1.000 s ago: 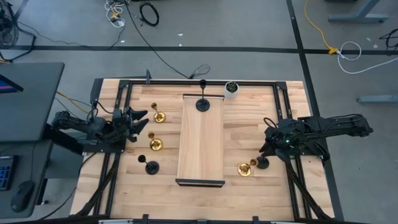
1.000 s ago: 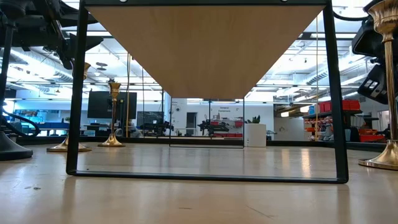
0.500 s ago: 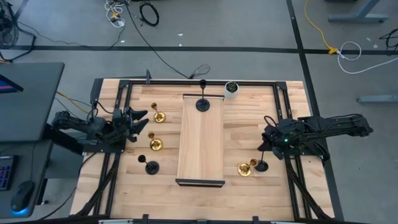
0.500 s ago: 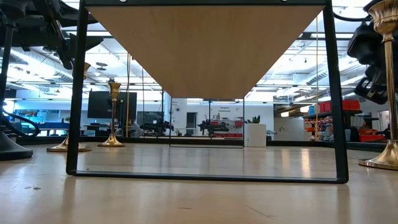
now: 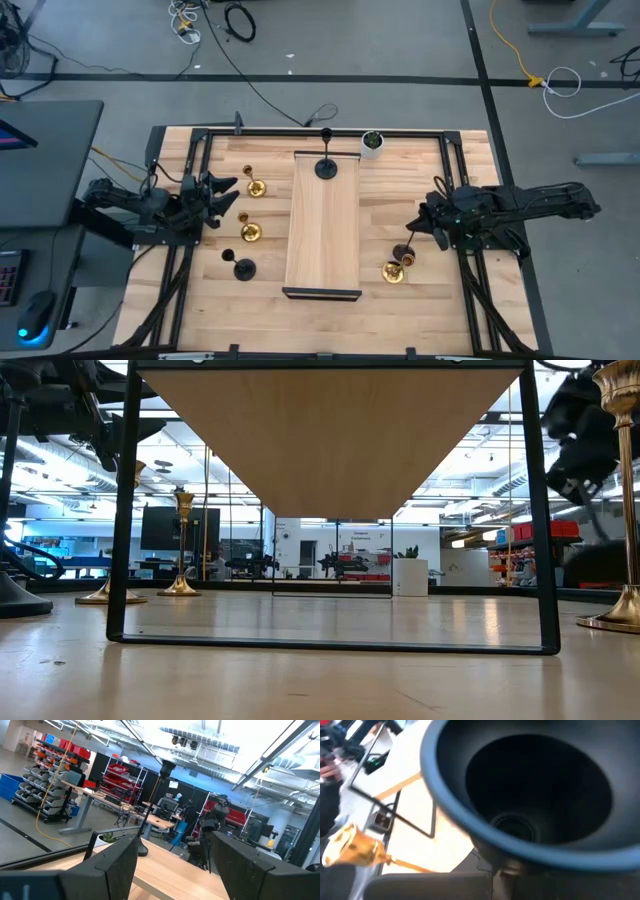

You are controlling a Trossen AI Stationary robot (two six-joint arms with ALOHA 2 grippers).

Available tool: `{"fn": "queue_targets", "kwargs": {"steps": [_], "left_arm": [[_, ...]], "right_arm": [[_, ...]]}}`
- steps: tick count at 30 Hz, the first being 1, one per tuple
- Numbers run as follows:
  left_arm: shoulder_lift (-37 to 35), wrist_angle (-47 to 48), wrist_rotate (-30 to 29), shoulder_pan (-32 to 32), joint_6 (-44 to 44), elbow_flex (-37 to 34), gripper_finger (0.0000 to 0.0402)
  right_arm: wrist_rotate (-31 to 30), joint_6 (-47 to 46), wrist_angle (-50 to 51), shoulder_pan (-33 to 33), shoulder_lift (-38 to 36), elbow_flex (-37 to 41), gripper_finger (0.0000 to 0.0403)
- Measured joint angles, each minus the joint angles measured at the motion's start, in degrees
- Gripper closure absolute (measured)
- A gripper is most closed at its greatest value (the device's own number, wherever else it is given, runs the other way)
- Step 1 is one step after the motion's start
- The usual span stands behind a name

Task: Pick & Place candle stick holders
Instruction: Align the middle right black candle holder with the black candle holder on the shelf

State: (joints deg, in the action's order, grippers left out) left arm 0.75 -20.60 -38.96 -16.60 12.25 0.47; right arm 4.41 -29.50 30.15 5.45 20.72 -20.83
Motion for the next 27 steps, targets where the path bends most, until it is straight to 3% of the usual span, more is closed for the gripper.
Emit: {"fn": "queue_targets", "kwargs": {"steps": [17,27], "left_arm": [[0.00,0.00,0.17,-0.01,0.00,0.00,0.0149],[-0.02,0.00,0.20,-0.02,0.22,0.00,0.0149]], "right_arm": [[-16.25,13.05,3.11,-0.44,16.44,-24.39,0.0401],[-16.48,19.59,4.63,-7.01,31.91,-40.03,0.0401]]}}
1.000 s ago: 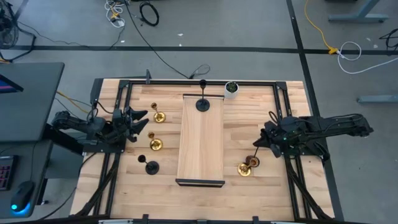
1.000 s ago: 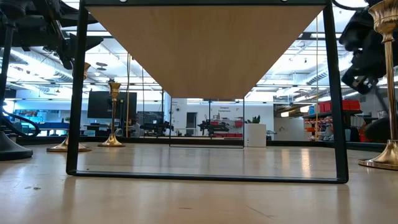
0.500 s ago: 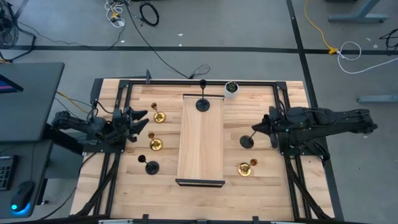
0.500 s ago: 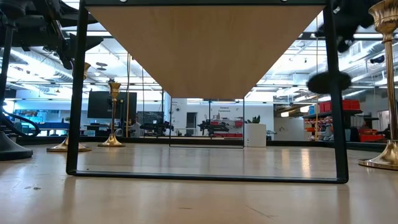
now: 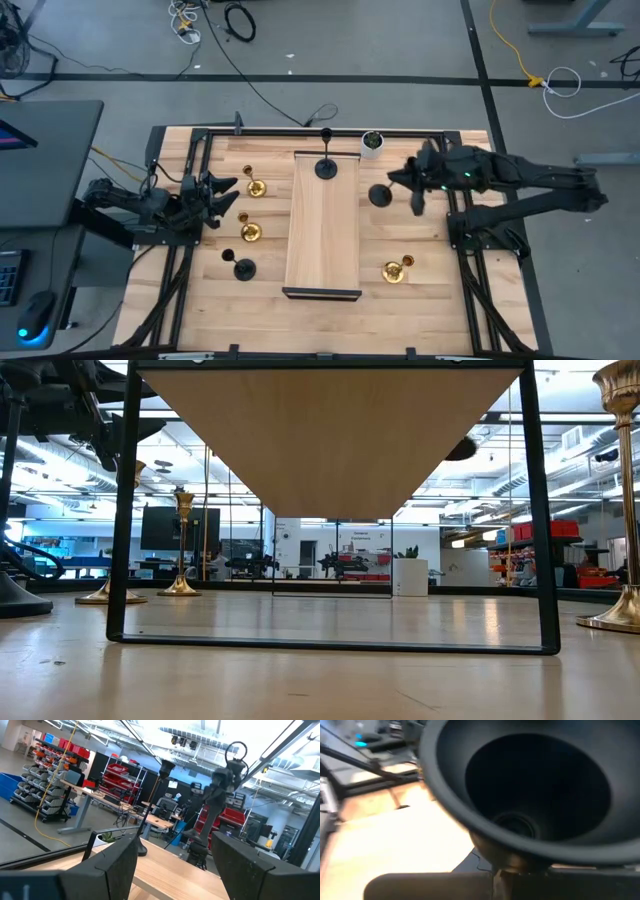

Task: Pick & Place candle stick holders
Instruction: Align the middle right black candle holder with the black candle holder on the shelf

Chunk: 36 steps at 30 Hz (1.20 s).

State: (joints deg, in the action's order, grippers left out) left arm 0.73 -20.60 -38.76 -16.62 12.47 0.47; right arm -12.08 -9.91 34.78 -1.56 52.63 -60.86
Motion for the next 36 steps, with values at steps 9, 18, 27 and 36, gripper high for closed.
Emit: {"fn": "queue_targets", "kwargs": {"steps": [9,18,27,36], "left_arm": [[0.00,-0.02,0.02,0.00,-0.09,0.00,0.0149],[0.02,-0.02,0.02,0.00,-0.26,0.00,0.0149],[0.00,-0.02,0.02,0.00,-0.26,0.00,0.0149],[0.00,-0.02,0.02,0.02,-0.26,-0.02,0.0149]], "right_arm": [[7.81,3.99,-0.03,-12.13,13.16,-8.04,0.0401],[14.39,7.17,-2.04,-17.64,23.94,-14.67,0.0401],[16.14,7.58,-4.53,-18.27,28.66,-15.28,0.0401],[16.82,8.00,-4.73,-20.02,28.78,-15.29,0.0400]]}}
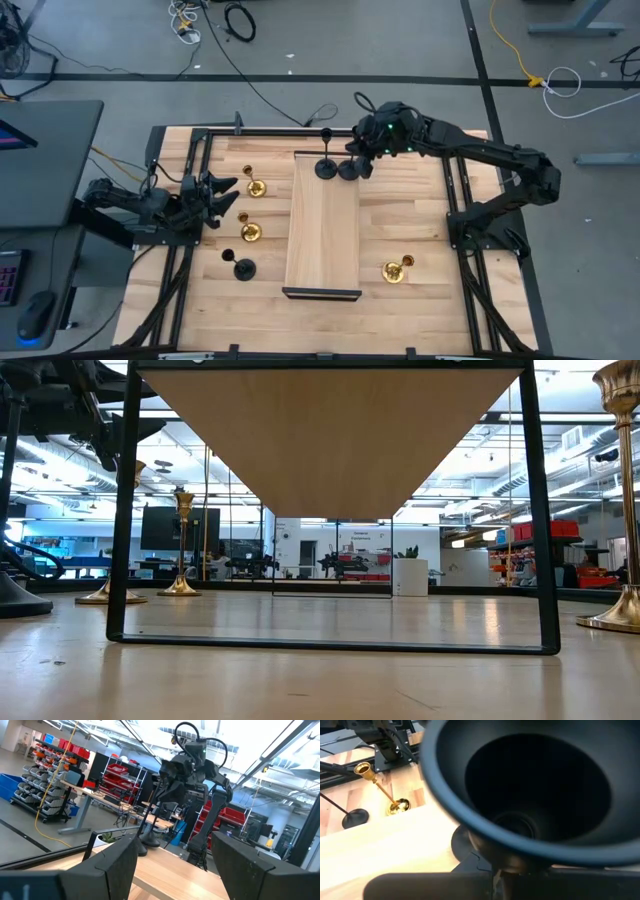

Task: Pick & Place candle stick holders
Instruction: Align the middle right black candle holder with the black candle holder on the shelf

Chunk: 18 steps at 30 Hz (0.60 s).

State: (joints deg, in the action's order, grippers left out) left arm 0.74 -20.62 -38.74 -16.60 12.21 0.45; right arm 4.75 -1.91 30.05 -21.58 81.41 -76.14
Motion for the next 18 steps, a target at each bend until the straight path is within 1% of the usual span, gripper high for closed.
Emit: {"fn": "queue_targets", "kwargs": {"steps": [18], "left_arm": [[0.01,0.00,0.00,-0.02,0.02,0.02,0.0149]], "right_arm": [[0.31,0.89,-0.07,-0.57,-0.02,0.46,0.0399]]}}
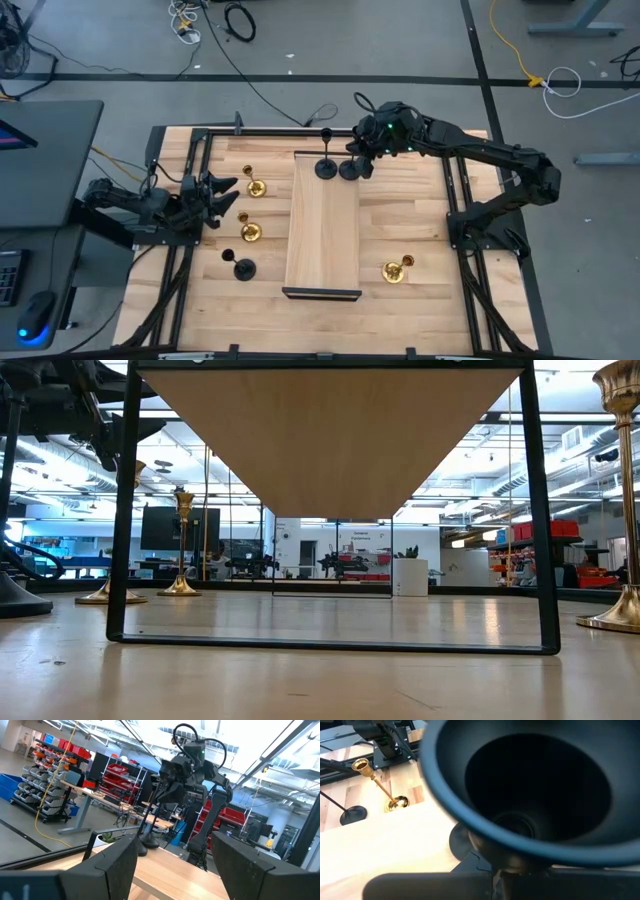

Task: Pick & Place candle stick holders
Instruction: Align the middle right black candle holder with the black candle holder on the shelf

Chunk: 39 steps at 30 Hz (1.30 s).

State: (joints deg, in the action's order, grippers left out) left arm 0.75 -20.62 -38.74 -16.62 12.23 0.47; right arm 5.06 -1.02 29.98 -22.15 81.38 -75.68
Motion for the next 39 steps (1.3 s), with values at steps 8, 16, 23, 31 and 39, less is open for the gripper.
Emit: {"fn": "queue_targets", "kwargs": {"steps": [8,16,23,31,39], "left_arm": [[0.00,0.00,0.00,0.02,0.00,0.00,0.0149],[-0.02,0.01,0.01,0.02,0.02,0.00,0.0149],[-0.02,0.01,0.02,0.01,0.02,0.00,0.0149],[-0.02,0.00,0.02,0.00,0.02,0.00,0.0149],[-0.02,0.00,0.01,0.00,0.02,0.00,0.0149]], "right_arm": [[-0.04,0.02,-0.76,0.00,0.23,0.00,0.0399],[0.13,0.61,-1.92,-0.35,2.10,-0.04,0.0399],[0.11,0.48,-1.61,-0.35,2.07,-0.04,0.0397],[0.77,0.33,0.17,-0.35,2.22,0.18,0.0370],[1.44,0.00,1.04,-0.35,2.23,0.17,0.0345]]}}
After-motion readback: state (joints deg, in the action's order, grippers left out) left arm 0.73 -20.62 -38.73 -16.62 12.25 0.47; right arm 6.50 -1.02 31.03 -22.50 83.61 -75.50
